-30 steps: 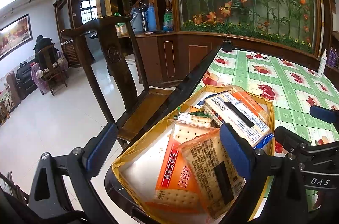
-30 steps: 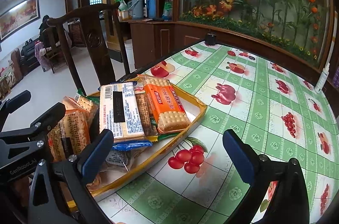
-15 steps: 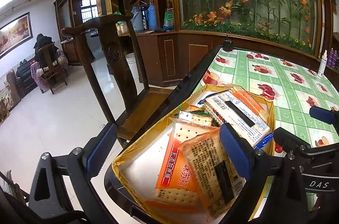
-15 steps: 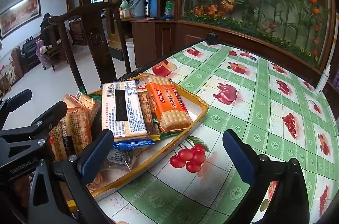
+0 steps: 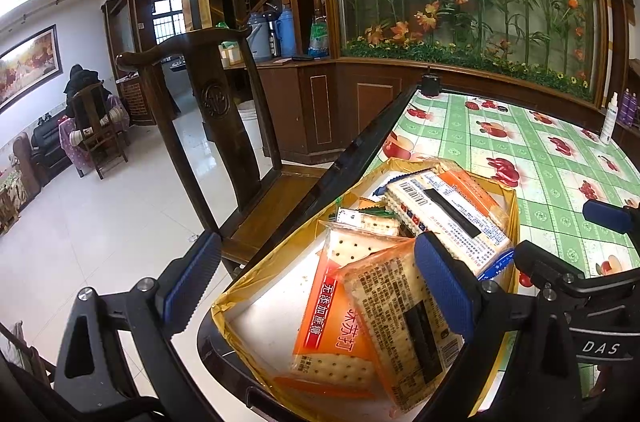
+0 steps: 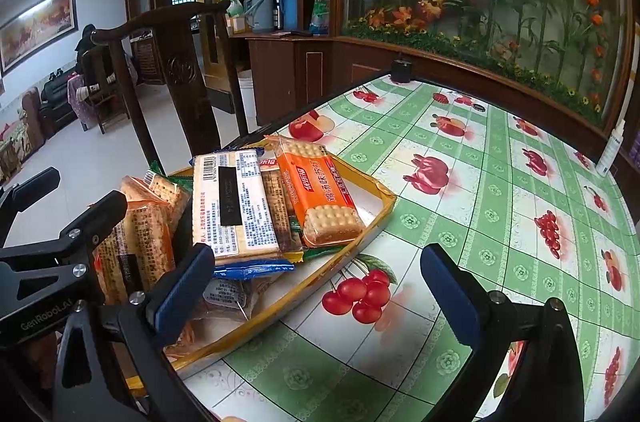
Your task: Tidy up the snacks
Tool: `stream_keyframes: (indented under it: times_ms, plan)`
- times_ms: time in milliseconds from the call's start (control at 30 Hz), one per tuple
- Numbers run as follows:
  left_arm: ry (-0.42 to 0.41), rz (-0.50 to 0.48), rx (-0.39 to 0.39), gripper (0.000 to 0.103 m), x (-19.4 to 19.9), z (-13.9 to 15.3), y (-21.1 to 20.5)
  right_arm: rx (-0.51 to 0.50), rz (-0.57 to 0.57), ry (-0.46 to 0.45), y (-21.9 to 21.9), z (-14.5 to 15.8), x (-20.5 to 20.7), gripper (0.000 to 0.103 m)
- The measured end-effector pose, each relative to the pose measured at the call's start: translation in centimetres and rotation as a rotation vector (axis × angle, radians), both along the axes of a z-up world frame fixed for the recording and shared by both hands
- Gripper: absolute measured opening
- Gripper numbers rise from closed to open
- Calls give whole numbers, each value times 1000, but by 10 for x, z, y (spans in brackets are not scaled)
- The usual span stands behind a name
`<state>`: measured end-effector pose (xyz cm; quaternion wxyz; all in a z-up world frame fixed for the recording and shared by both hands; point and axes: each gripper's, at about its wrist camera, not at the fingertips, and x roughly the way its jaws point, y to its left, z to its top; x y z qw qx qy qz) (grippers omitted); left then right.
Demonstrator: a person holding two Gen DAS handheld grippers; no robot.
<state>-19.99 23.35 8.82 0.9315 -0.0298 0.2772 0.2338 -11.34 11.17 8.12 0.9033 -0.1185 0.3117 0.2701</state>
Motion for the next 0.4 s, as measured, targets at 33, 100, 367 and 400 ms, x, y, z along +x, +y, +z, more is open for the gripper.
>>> stream_keyframes:
  times_ms: [33,100,367,400]
  plan:
    - [-2,3,1,97,0,1,1,-2,2,-1,0,0,0,103]
    - [-5,4,3,97,-1,0,0,-5,7,0,1,-1,0,103]
    - [2,10,-7,97,0,3,3,-4,14,1,1,0,1,103]
    - [8,10,-21,97,1,3,4,-4,14,1,2,0,1,103]
